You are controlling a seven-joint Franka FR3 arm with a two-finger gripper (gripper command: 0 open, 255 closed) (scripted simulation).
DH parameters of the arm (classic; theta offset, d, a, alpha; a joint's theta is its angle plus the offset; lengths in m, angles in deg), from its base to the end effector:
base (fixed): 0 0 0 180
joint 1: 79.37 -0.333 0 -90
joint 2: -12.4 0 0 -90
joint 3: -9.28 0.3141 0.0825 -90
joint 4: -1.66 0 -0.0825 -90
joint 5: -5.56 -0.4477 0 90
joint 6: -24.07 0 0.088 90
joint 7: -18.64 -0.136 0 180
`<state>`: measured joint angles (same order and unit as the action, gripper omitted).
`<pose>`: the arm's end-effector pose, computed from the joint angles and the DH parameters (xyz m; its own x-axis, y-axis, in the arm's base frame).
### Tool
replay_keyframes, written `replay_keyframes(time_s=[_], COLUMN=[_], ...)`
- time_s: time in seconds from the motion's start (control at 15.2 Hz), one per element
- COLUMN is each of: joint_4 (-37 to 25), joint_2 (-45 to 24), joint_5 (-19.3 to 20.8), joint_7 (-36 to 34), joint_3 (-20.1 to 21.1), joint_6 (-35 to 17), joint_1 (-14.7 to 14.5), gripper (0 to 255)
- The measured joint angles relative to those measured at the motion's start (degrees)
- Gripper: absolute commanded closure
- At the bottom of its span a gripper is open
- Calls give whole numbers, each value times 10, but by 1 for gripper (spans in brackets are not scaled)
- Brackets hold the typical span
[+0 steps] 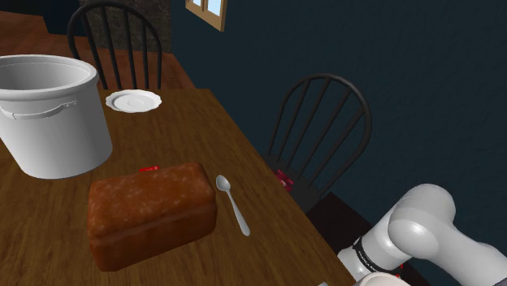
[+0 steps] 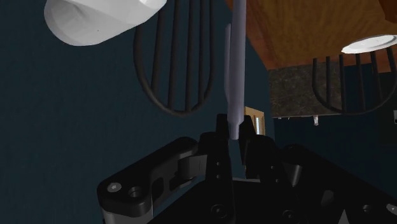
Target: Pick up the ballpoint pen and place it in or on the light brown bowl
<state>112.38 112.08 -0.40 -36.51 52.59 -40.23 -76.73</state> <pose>-0.1172 0.3560 0.6624 0.3343 -0.3411 0.8786 -0.5658 -0.8182 -0.1024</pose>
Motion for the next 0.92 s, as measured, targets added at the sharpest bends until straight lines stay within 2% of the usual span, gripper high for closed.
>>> replay_keyframes(time_s=[0.33, 0.92], joint_4=[17, 72], joint_2=[21, 24], joint_5=[-16, -27], joint_7=[-13, -85], joint_3=[16, 82], joint_6=[7, -1], joint_1=[-14, -88], gripper=[255, 255])
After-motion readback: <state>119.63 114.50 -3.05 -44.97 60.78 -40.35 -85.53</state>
